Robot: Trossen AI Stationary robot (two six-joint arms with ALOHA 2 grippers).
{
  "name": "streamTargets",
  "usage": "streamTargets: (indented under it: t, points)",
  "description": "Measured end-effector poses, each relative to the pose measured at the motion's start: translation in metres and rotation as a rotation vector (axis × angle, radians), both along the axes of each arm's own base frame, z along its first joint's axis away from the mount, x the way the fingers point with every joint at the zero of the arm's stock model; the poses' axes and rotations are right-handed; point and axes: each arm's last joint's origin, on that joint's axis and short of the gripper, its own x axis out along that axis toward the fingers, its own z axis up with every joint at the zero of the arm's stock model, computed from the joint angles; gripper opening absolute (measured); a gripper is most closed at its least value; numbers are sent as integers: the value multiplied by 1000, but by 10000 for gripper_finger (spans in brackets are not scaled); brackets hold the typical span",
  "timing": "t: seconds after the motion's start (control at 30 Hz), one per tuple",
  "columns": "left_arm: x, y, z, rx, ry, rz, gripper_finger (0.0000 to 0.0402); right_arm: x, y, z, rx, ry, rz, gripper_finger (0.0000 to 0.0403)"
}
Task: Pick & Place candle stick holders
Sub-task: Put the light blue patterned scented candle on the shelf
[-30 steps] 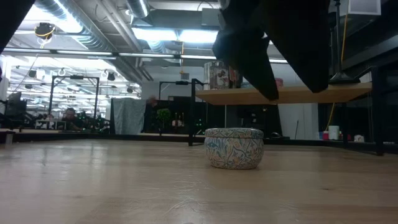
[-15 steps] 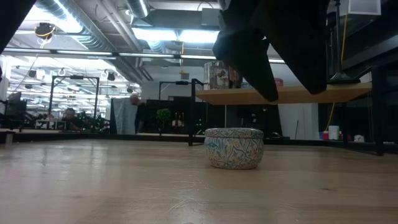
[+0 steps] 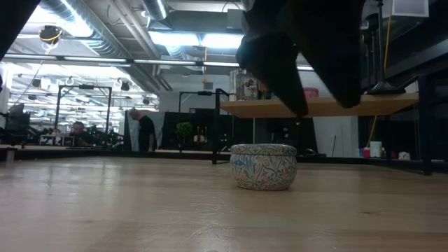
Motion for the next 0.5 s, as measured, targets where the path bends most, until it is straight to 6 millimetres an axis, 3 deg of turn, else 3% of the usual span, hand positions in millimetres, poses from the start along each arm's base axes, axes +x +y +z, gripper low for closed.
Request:
streamTargets:
  t: [0.27, 0.5]
  points:
    - [-17, 5, -6, 47, 181, 18, 361, 0, 0, 0, 0, 0, 0, 5]
    - [-16, 12, -6, 80, 192, 3, 361, 0, 0, 0, 0, 0, 0, 5]
